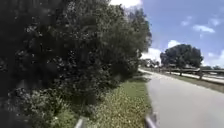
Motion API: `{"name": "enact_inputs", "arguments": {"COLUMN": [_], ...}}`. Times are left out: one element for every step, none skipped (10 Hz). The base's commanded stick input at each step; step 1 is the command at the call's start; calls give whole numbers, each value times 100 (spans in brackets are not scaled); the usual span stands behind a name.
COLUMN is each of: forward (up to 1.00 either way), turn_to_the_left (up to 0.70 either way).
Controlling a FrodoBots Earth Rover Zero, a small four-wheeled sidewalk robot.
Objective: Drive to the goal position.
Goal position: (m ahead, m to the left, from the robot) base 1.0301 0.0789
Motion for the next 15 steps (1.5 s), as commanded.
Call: {"name": "enact_inputs", "arguments": {"forward": [50, 50, 50, 50, 50, 50, 50, 50, 50, 50, 50, 50, 50, 50, 50], "turn_to_the_left": [0, 0, 0, 0, 0, 0, 0, 0, 0, 0, 0, -7, -19, -31, -42]}}
